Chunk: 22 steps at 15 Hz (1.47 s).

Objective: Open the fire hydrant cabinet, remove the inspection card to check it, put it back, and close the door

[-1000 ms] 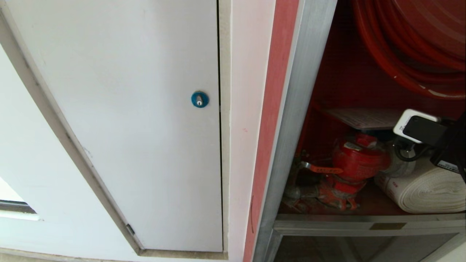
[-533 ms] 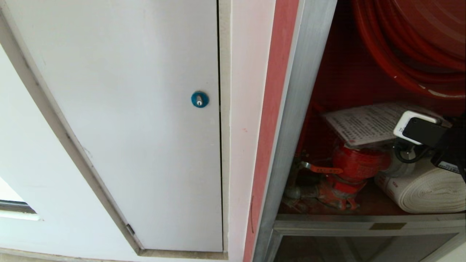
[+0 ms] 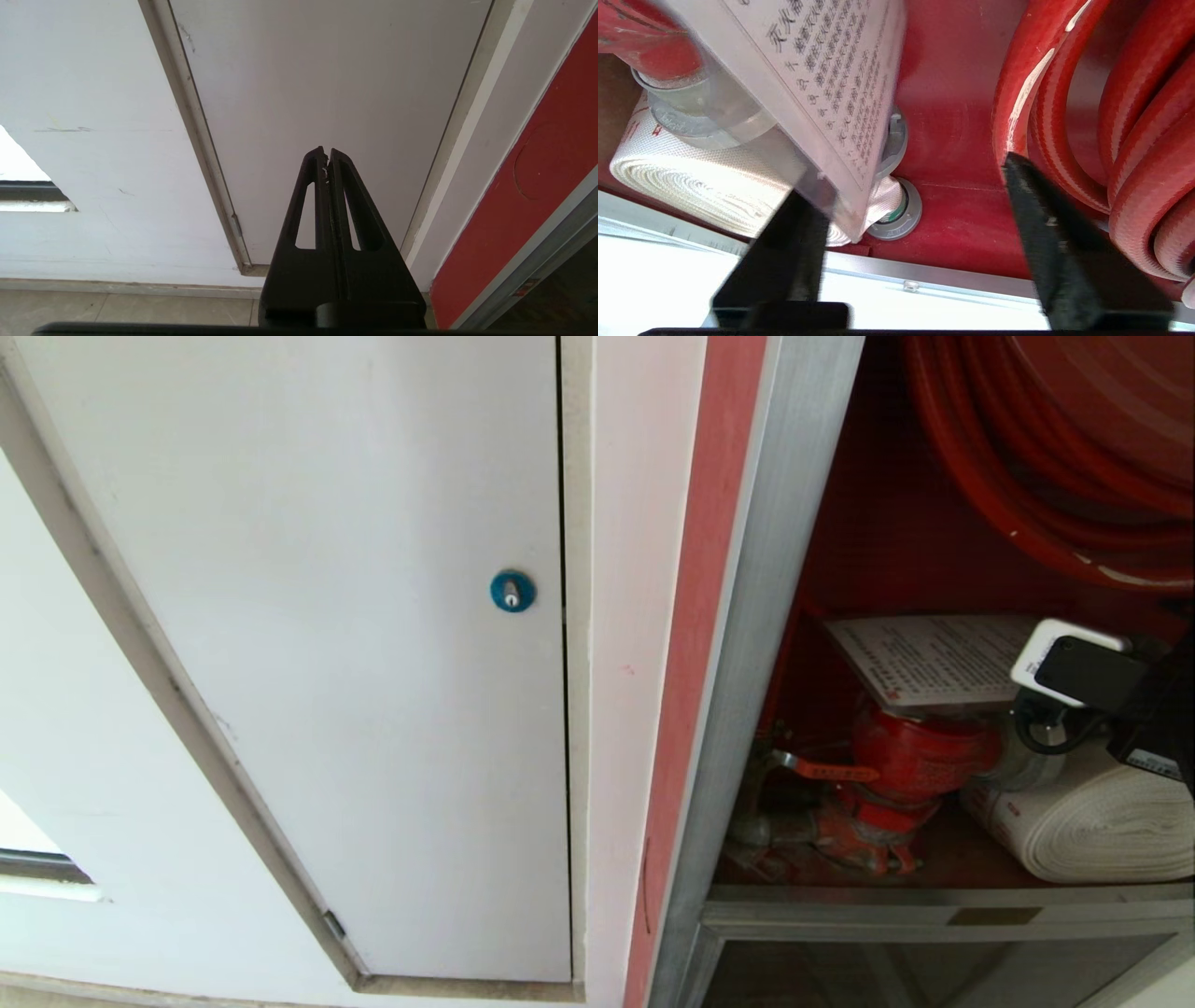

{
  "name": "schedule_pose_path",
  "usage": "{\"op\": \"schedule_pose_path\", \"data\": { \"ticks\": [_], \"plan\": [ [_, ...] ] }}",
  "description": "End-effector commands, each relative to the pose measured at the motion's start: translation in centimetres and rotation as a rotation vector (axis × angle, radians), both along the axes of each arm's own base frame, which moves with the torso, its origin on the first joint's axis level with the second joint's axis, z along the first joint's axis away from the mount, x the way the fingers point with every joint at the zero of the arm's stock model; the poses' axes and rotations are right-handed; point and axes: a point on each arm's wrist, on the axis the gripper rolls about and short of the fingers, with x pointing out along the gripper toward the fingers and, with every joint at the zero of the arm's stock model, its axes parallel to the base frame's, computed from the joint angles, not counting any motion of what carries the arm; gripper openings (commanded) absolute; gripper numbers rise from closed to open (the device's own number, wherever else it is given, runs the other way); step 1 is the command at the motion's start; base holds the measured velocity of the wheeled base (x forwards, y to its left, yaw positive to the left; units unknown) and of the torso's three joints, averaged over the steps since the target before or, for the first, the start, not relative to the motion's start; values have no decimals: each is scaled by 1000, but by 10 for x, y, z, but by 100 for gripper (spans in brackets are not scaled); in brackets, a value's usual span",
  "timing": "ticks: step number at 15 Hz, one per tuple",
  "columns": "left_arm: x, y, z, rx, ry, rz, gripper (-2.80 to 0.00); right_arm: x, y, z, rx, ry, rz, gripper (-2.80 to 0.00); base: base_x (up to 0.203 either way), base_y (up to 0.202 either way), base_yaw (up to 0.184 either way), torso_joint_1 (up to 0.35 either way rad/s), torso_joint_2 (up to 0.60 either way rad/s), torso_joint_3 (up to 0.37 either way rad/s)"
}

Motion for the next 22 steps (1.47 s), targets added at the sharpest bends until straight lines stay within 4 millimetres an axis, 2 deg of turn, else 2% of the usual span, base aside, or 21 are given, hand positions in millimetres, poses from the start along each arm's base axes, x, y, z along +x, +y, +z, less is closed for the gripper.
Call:
{"op": "schedule_pose_path", "data": {
  "ticks": [1, 12, 22],
  "plan": [
    [1, 0, -4, 0, 13, 2, -280, -1, 0, -1, -8, 6, -2, 0, 0, 0, 0, 0, 0, 0],
    [1, 0, -4, 0, 13, 0, -280, -22, -5, -2, -16, -9, 18, 0, 0, 0, 0, 0, 0, 0],
    [1, 0, -4, 0, 13, 0, -280, -51, -11, -11, -10, -33, 32, 0, 0, 0, 0, 0, 0, 0]
  ]
}}
